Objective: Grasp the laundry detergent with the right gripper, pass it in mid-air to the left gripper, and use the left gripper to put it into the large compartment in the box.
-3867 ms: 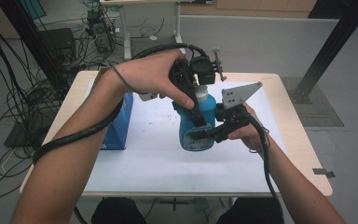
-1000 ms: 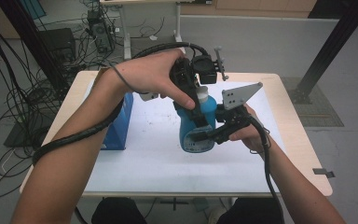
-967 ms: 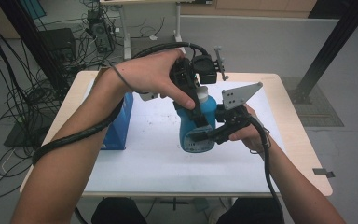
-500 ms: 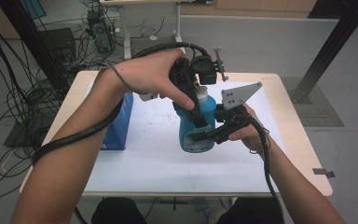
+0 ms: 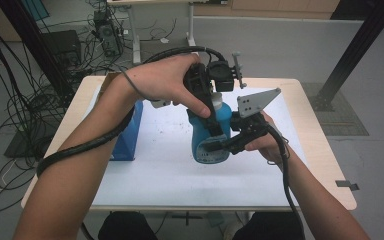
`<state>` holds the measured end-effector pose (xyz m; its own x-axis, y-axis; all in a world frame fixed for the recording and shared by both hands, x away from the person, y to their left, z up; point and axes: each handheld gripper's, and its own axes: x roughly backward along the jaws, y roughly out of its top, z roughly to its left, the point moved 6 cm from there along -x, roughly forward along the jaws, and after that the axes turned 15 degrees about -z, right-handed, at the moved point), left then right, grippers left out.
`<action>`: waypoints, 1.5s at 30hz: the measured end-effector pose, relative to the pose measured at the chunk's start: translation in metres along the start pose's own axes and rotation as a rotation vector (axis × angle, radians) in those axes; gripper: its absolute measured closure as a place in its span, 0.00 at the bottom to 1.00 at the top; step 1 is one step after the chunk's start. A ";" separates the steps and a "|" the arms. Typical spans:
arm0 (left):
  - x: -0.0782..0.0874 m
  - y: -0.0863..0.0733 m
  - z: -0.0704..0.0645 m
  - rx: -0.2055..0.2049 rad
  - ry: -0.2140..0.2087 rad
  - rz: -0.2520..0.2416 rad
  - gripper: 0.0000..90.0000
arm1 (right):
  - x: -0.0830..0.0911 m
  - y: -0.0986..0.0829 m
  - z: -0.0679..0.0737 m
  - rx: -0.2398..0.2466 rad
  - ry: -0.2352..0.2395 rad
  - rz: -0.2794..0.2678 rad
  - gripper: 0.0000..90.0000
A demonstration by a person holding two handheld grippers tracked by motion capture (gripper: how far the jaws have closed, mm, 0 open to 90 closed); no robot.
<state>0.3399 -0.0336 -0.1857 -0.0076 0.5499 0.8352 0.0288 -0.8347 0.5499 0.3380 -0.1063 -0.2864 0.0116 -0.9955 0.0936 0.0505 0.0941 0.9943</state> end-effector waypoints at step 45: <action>0.004 0.003 -0.004 0.010 0.002 0.003 0.42 | 0.001 0.002 0.003 0.021 -0.004 -0.007 0.49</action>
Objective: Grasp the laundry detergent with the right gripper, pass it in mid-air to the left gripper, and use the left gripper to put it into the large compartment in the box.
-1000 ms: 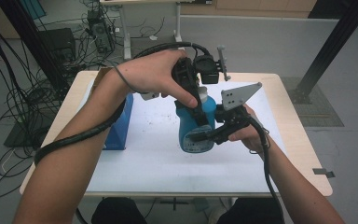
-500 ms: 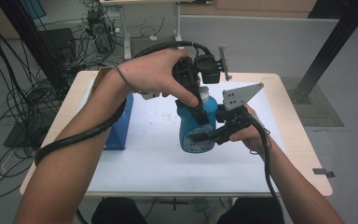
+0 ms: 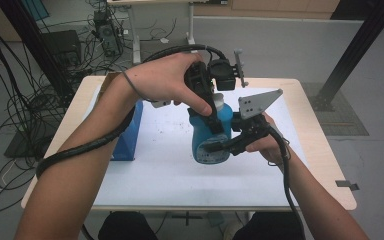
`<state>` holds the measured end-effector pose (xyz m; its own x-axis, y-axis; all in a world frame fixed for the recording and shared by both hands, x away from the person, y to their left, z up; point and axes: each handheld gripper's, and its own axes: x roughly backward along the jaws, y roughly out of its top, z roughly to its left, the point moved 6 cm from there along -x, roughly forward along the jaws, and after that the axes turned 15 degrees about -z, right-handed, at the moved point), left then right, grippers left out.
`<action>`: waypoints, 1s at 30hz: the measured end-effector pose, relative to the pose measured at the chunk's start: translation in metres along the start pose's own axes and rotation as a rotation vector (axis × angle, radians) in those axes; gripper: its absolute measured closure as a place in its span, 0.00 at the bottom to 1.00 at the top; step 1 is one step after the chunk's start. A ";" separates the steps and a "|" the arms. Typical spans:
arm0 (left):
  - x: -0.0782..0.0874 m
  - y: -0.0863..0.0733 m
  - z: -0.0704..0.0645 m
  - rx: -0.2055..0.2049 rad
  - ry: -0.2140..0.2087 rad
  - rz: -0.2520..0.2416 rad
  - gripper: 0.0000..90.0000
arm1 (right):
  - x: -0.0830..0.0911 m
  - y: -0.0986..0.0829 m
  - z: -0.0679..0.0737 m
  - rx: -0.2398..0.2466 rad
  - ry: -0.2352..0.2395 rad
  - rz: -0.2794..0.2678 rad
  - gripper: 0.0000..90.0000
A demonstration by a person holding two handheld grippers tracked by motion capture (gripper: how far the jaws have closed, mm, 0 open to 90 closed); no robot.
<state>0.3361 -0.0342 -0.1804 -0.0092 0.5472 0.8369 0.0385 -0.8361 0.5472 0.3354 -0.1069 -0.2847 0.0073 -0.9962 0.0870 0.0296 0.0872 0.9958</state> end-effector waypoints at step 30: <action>0.000 -0.001 0.001 0.006 0.011 -0.015 0.42 | -0.001 0.000 -0.002 -0.002 0.003 -0.002 0.49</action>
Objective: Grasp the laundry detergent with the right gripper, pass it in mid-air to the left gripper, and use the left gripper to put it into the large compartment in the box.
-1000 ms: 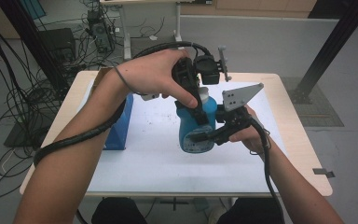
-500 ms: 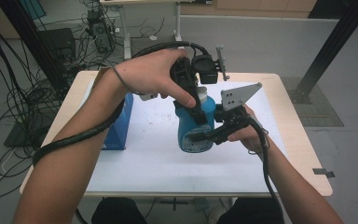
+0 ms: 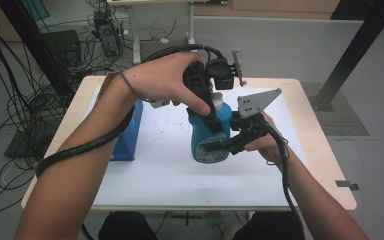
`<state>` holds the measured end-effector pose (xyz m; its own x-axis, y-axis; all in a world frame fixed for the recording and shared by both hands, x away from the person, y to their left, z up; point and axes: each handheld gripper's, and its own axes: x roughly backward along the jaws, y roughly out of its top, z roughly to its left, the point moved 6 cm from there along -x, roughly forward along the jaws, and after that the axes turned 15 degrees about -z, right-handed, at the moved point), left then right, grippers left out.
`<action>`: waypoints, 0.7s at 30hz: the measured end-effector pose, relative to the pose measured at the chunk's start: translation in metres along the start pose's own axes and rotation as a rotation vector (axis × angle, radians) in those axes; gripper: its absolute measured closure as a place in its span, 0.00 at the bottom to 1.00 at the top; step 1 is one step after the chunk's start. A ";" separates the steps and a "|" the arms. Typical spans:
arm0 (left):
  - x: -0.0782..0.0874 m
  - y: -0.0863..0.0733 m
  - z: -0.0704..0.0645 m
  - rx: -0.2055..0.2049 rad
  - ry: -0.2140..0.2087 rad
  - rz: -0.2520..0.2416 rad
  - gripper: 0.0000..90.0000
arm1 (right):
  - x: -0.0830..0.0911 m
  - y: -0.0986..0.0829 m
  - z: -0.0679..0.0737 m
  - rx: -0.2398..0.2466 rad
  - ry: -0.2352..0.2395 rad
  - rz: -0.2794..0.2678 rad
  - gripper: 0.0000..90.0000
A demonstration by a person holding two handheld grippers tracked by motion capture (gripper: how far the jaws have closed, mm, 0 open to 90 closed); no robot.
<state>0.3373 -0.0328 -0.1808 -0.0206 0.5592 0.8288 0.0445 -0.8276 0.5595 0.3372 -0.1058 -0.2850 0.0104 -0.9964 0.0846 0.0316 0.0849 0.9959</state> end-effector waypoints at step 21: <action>0.001 -0.001 -0.002 -0.001 0.009 0.002 0.42 | -0.001 0.000 0.000 0.012 0.000 -0.006 0.49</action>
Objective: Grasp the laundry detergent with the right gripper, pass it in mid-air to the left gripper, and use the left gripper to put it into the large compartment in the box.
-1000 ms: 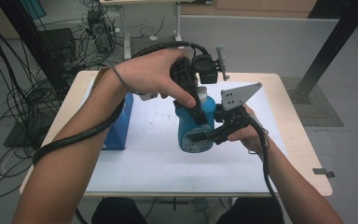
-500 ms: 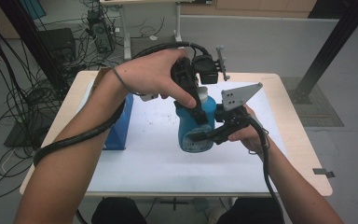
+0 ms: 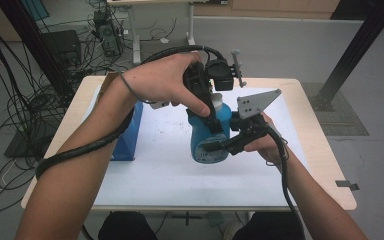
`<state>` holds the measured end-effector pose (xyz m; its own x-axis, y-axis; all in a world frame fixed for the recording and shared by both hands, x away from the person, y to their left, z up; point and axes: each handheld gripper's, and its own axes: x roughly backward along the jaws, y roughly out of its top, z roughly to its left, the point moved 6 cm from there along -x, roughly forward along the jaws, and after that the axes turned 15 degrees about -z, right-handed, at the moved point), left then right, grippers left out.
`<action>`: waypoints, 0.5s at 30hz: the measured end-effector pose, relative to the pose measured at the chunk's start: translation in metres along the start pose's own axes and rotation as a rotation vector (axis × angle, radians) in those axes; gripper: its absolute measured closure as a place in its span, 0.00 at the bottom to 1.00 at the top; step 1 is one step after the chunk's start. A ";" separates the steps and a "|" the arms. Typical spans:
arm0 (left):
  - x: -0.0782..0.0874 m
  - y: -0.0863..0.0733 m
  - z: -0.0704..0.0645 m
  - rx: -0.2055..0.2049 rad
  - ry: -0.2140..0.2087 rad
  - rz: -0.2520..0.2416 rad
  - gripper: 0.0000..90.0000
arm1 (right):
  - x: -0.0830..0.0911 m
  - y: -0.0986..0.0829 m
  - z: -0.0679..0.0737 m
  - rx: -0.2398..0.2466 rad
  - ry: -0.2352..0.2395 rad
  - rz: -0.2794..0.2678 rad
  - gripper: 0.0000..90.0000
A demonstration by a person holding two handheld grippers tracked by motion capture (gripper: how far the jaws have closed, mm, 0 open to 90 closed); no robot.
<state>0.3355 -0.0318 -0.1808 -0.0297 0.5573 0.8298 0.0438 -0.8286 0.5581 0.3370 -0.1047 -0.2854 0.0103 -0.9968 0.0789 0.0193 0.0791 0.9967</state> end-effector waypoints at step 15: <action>0.000 0.000 -0.001 0.000 0.002 0.009 0.42 | -0.001 0.000 0.001 0.001 0.000 -0.003 0.49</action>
<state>0.3345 -0.0317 -0.1809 -0.0316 0.5496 0.8349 0.0438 -0.8337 0.5505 0.3360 -0.1040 -0.2855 0.0101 -0.9971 0.0760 0.0183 0.0761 0.9969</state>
